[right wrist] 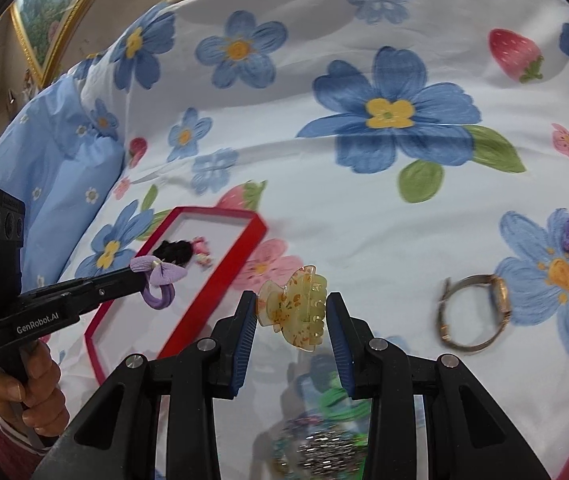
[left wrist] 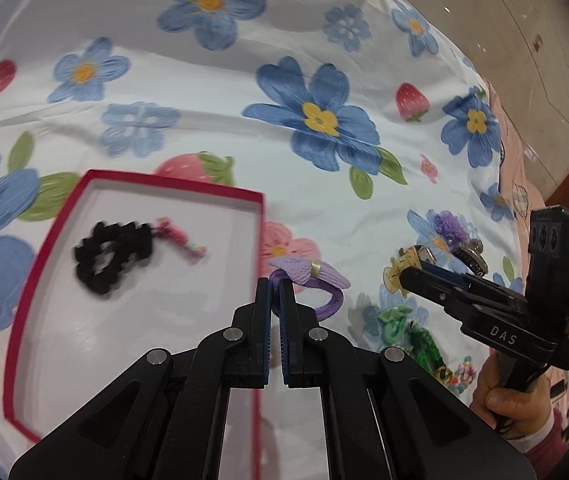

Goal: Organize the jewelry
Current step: 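Grasp the purple bow hair tie with the left tool while the right tool grasps the yellow claw clip, then carry the purple bow tie and yellow claw clip over the red tray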

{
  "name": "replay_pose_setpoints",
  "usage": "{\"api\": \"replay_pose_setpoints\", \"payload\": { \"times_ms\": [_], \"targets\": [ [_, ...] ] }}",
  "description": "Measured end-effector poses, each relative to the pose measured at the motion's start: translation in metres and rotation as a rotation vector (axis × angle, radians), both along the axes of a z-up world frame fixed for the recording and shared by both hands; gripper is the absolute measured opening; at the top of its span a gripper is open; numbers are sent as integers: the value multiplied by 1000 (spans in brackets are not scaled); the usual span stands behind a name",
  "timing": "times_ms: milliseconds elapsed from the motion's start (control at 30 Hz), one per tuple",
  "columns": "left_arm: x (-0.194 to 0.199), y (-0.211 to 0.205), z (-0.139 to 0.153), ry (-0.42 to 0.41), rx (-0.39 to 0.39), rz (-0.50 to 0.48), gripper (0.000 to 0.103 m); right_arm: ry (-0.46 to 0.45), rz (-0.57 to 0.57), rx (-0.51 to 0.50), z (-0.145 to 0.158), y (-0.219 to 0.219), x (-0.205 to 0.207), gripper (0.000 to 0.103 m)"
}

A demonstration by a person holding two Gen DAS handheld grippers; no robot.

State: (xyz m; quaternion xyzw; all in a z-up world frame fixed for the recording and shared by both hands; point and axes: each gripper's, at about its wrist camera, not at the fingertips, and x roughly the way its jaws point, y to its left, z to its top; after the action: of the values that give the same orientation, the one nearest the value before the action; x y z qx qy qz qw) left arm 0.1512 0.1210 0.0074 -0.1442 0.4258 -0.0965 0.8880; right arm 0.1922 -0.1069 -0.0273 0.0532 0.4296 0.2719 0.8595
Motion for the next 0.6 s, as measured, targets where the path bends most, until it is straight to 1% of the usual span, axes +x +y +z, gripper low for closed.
{"api": "replay_pose_setpoints", "payload": {
  "times_ms": [333, 600],
  "targets": [
    [-27, 45, -2, 0, -21, 89, 3, -9, 79, 8, 5, 43, -20, 36],
    [-34, 71, -8, 5, -23, 139, 3, -8, 142, 9, 6, 80, -23, 36]
  ]
}}
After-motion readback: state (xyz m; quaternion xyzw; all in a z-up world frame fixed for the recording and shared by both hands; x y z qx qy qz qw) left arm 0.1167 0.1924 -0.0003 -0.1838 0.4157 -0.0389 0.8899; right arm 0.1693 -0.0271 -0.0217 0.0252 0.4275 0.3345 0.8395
